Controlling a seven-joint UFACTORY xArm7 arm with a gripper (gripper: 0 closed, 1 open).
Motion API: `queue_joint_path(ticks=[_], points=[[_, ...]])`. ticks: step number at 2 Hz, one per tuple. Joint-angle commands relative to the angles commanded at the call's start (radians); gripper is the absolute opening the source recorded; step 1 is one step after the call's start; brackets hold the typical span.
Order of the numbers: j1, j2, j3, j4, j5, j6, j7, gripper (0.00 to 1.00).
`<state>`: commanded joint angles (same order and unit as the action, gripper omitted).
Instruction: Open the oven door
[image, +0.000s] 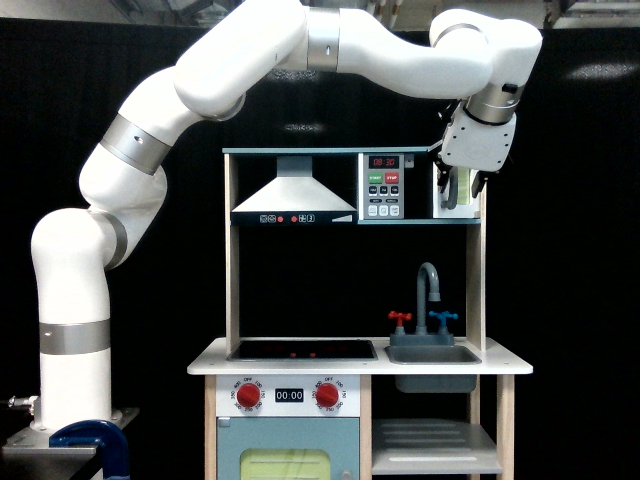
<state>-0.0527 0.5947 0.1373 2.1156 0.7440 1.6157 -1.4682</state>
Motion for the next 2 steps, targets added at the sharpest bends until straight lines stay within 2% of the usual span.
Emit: queue_joint_path(ticks=[1, 2], points=[[-0.034, -0.059, 0.017, -0.094, -0.004, -0.015, -0.034, 1.00], [-0.193, -0.285, -0.008, -0.469, 0.000, -0.002, -0.256, 1.00]])
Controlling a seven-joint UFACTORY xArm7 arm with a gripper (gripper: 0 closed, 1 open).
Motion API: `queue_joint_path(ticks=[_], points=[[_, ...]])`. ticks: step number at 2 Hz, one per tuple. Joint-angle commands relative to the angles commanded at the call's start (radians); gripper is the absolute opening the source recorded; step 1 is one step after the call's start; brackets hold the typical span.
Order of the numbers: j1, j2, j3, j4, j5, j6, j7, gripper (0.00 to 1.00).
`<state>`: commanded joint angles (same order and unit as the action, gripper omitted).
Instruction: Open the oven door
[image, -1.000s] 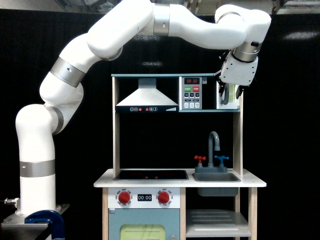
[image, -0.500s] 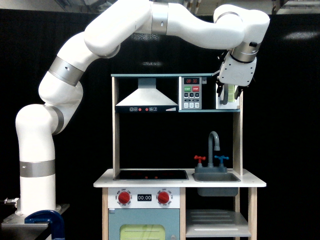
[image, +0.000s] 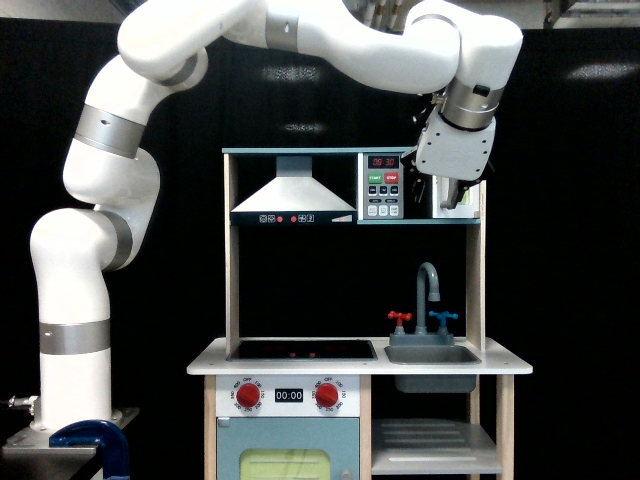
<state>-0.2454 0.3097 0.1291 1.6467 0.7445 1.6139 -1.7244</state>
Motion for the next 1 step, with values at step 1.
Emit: queue_joint_path(ticks=[1], points=[[-0.093, -0.094, -0.043, -0.123, -0.021, 0.070, -0.118, 1.00]])
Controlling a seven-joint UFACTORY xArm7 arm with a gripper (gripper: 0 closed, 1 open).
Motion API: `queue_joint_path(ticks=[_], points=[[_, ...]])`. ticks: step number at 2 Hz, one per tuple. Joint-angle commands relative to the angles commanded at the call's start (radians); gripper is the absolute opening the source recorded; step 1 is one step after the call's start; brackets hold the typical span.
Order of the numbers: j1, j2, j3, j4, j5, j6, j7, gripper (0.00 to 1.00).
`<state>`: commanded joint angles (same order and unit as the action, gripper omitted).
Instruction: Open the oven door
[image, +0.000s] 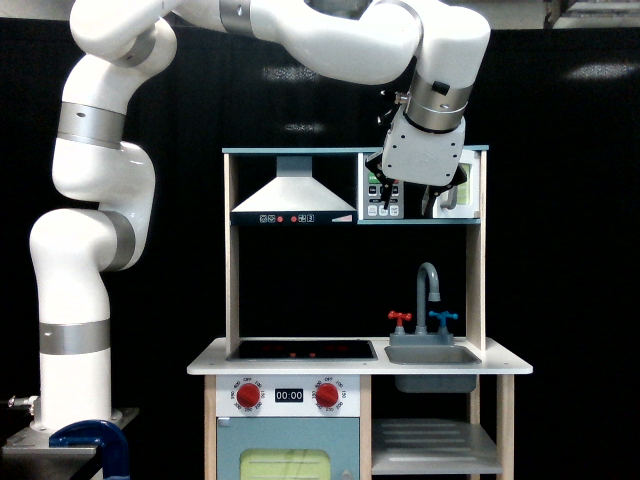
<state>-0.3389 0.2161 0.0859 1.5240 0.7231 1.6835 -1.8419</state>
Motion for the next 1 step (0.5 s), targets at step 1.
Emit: queue_joint_path(ticks=[1], points=[[-0.008, -0.005, -0.003, -0.010, -0.003, 0.003, -0.012, 1.00]])
